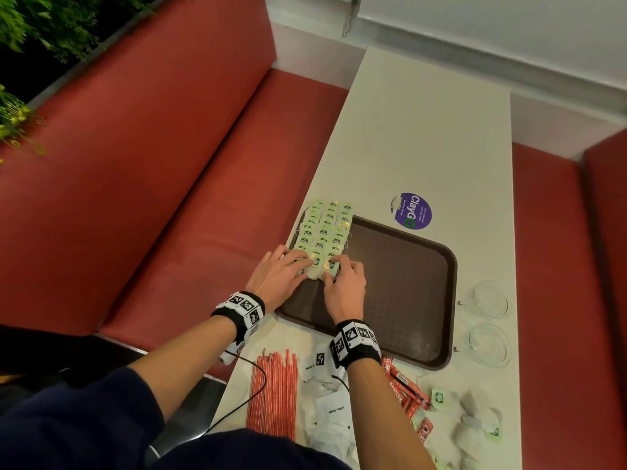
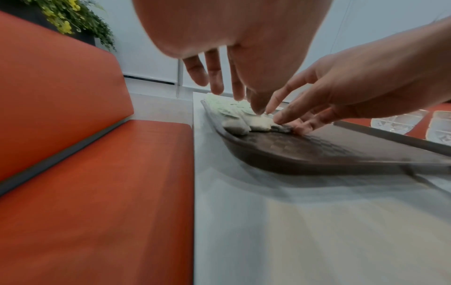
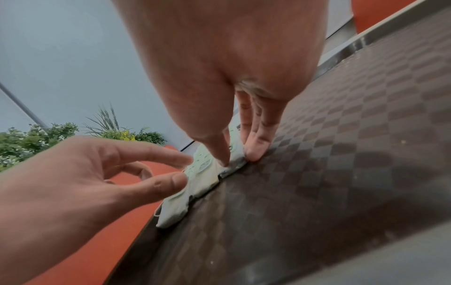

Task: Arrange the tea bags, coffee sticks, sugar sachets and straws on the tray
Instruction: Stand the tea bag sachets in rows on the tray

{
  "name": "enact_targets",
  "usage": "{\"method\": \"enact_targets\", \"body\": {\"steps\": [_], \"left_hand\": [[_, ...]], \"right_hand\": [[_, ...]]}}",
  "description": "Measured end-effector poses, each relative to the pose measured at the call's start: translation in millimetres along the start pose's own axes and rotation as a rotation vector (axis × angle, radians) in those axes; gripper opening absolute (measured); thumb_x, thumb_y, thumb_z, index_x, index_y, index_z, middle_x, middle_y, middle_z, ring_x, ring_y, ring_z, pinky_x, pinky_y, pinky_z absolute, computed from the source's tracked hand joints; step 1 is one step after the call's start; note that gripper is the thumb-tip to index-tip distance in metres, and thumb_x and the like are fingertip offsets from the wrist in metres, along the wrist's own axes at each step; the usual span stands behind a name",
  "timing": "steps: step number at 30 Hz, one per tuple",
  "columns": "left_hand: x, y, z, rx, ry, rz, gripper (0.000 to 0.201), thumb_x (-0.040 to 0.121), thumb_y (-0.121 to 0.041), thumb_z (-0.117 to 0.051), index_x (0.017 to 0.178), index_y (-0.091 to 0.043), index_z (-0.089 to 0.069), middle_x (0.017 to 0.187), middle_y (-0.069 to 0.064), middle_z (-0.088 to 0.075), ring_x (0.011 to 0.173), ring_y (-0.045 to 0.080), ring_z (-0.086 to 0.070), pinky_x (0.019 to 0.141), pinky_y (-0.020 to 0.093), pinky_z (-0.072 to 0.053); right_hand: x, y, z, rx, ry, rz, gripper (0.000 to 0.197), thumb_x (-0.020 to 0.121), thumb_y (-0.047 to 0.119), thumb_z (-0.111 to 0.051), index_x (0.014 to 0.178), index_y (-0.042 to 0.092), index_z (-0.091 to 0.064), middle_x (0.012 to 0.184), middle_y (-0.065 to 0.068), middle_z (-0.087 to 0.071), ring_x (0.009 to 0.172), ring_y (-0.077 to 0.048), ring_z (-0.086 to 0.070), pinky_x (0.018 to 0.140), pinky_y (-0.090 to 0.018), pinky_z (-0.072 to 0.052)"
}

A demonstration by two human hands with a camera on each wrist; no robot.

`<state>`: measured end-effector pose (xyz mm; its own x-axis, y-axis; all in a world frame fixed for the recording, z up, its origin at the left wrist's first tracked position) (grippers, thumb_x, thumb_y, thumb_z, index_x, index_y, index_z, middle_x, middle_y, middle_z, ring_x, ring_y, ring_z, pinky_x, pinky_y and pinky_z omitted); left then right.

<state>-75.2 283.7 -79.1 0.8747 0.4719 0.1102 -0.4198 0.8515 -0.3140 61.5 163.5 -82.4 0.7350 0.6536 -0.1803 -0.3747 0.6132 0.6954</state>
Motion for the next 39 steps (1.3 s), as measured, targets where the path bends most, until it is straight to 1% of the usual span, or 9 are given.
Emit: {"method": "enact_targets", "body": {"steps": [13,17,22,25,27,29,32,36,39], "left_hand": [[31.9,-6.4,-9.8,0.081,0.06,-0.003,0.029,0.096,-0.029,-0.077,0.125,-0.026,-0.077,0.127,-0.011,-0.07,0.107,0.023,-0.05,0.076,0.039,-0.041],[33.9,-9.7,-5.5,0.071,0.075,0.004,0.03,0.1,-0.03,-0.072,0.129,-0.026,-0.075,0.132,-0.01,-0.069,0.111,0.023,-0.052,0.078,0.039,-0.043],[17.9,-19.3,15.6,-0.089,-0.05,0.08,0.03,0.101,-0.028,-0.072,0.131,-0.028,-0.073,0.133,-0.009,-0.069,0.107,0.022,-0.053,0.078,0.039,-0.046],[-9.1,-26.6,35.6,-0.23,-0.162,0.149,0.029,0.104,-0.024,-0.067,0.133,-0.026,-0.07,0.125,-0.01,-0.071,0.103,0.017,-0.053,0.084,0.038,-0.05],[-33.8,-30.3,46.7,-0.333,-0.181,0.185,0.027,0.105,-0.02,-0.065,0.131,-0.025,-0.069,0.113,-0.013,-0.071,0.096,0.012,-0.051,0.081,0.032,-0.048],[-59.5,-36.2,50.3,-0.405,-0.129,0.186,0.027,0.104,-0.017,-0.066,0.129,-0.028,-0.069,0.102,-0.019,-0.067,0.092,0.007,-0.052,0.077,0.027,-0.046],[-87.8,-50.0,44.9,-0.471,0.018,0.119,0.024,0.103,-0.017,-0.067,0.122,-0.032,-0.071,0.102,-0.019,-0.068,0.093,-0.003,-0.062,0.081,0.021,-0.05],[-103.0,-84.9,35.3,-0.512,0.192,0.035,0.017,0.104,-0.018,-0.066,0.114,-0.031,-0.072,0.097,-0.019,-0.07,0.086,0.002,-0.066,0.078,0.028,-0.056],[-102.1,-125.5,29.1,-0.488,0.308,-0.063,0.014,0.105,-0.024,-0.064,0.113,-0.033,-0.072,0.092,-0.021,-0.068,0.081,0.002,-0.065,0.074,0.026,-0.052]], "right_hand": [[8.0,2.2,0.2,-0.048,0.007,-0.009,0.032,0.1,0.013,-0.073,0.13,0.018,-0.062,0.133,-0.007,-0.055,0.116,-0.029,-0.064,0.098,-0.038,-0.054],[9.4,4.7,5.8,-0.053,0.016,-0.014,0.033,0.101,0.015,-0.072,0.132,0.019,-0.06,0.135,-0.006,-0.055,0.117,-0.027,-0.063,0.094,-0.031,-0.049],[-6.9,5.1,34.4,-0.039,-0.074,0.024,0.033,0.102,0.027,-0.071,0.132,0.031,-0.059,0.133,0.0,-0.057,0.11,-0.022,-0.067,0.094,-0.042,-0.058],[-30.1,-3.0,65.6,0.005,-0.137,0.056,0.031,0.102,0.033,-0.07,0.13,0.038,-0.059,0.128,0.005,-0.06,0.103,-0.017,-0.069,0.093,-0.04,-0.058],[-52.0,-11.1,90.1,0.032,-0.166,0.059,0.027,0.102,0.034,-0.071,0.127,0.037,-0.062,0.122,0.007,-0.065,0.099,-0.009,-0.069,0.093,-0.035,-0.057],[-79.4,-20.8,112.5,0.073,-0.177,0.044,0.019,0.102,0.033,-0.072,0.12,0.035,-0.067,0.113,0.012,-0.07,0.095,0.001,-0.068,0.092,-0.029,-0.056],[-121.1,-38.1,137.4,0.164,-0.157,0.001,0.01,0.102,0.033,-0.074,0.112,0.033,-0.073,0.103,0.018,-0.076,0.093,0.006,-0.07,0.087,-0.02,-0.057],[-168.5,-73.6,161.5,0.158,-0.161,-0.087,0.008,0.101,0.026,-0.076,0.107,0.031,-0.076,0.099,0.022,-0.077,0.092,0.011,-0.07,0.081,-0.008,-0.052],[-200.5,-105.8,183.0,0.159,-0.196,-0.175,0.009,0.101,0.025,-0.076,0.105,0.033,-0.077,0.096,0.022,-0.078,0.087,0.009,-0.072,0.078,-0.014,-0.055]]}}
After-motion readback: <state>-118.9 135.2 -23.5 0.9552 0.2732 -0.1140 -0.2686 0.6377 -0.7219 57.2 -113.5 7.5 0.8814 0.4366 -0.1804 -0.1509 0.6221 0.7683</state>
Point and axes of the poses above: each hand's wrist, its own x-axis towards the middle knuckle, its own z-axis out of the back of the hand, y = z × x, the point moved 3 cm from there along x, towards the middle knuckle
